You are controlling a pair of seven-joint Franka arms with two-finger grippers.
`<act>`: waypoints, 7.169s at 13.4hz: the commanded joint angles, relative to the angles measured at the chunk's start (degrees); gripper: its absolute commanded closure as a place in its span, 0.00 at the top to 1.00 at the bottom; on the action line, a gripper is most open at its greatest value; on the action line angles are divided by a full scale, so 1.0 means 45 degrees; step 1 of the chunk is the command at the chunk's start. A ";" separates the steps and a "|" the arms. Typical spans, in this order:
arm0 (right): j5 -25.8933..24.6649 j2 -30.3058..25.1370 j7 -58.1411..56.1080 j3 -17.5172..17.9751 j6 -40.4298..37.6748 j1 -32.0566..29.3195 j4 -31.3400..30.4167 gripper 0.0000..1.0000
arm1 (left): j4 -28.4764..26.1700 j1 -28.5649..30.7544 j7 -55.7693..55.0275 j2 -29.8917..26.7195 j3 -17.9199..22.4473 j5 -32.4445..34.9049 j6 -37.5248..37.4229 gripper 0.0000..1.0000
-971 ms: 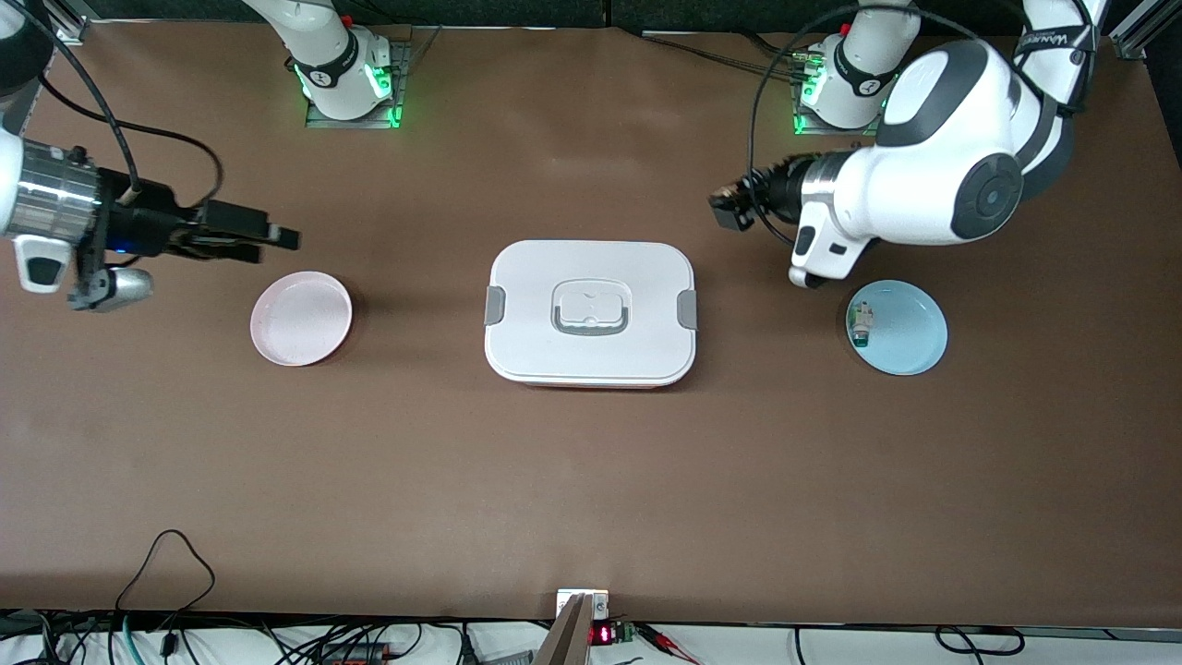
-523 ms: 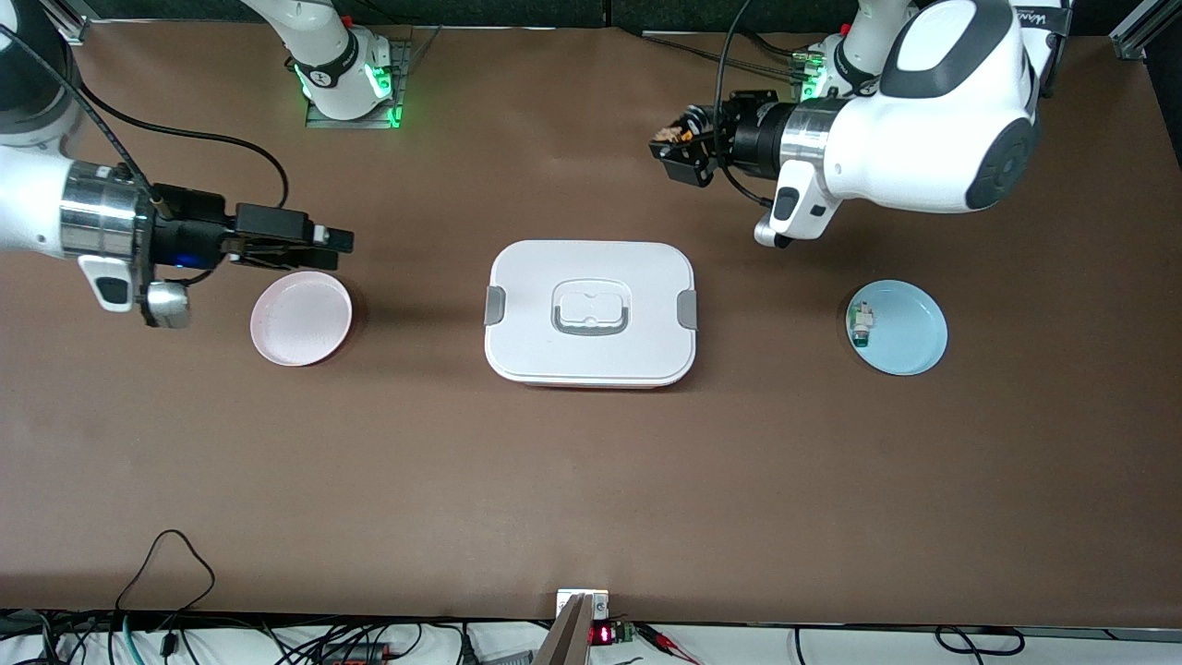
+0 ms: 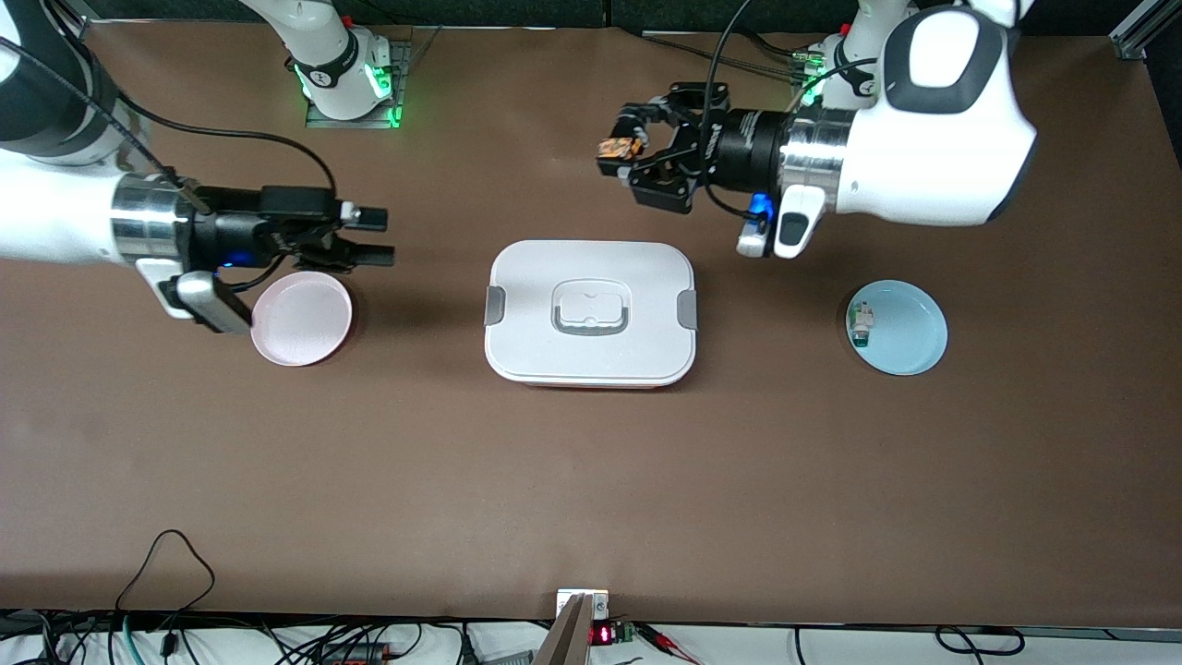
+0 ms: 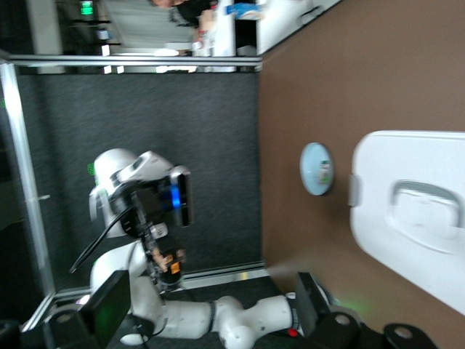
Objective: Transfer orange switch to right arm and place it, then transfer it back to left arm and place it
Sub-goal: 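Lift the switch with the left gripper while the right gripper reaches over, then bring the right gripper to the switch held above the white box, then grasp the switch with the right gripper and open the left gripper, then carry the switch to the white plate while the left gripper withdraws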
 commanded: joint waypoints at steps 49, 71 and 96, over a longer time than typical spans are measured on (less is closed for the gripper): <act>0.7587 -0.0506 -0.5130 0.2282 0.2693 0.1928 -0.2714 0.25 | 0.0249 -0.1102 -0.0392 0.0911 -0.0050 -0.2233 0.2462 0.20; 0.0021 -0.0467 -0.5698 0.2282 0.2635 -0.0959 -0.2597 0.20 | 0.0677 -0.1102 0.0753 0.0736 -0.0302 0.1880 0.2286 1.00; -1.8917 0.1229 -1.4307 0.2263 0.5229 -0.4124 -0.3806 0.20 | 0.2300 -0.1249 1.0759 -0.1627 0.3178 1.4488 -0.5664 1.00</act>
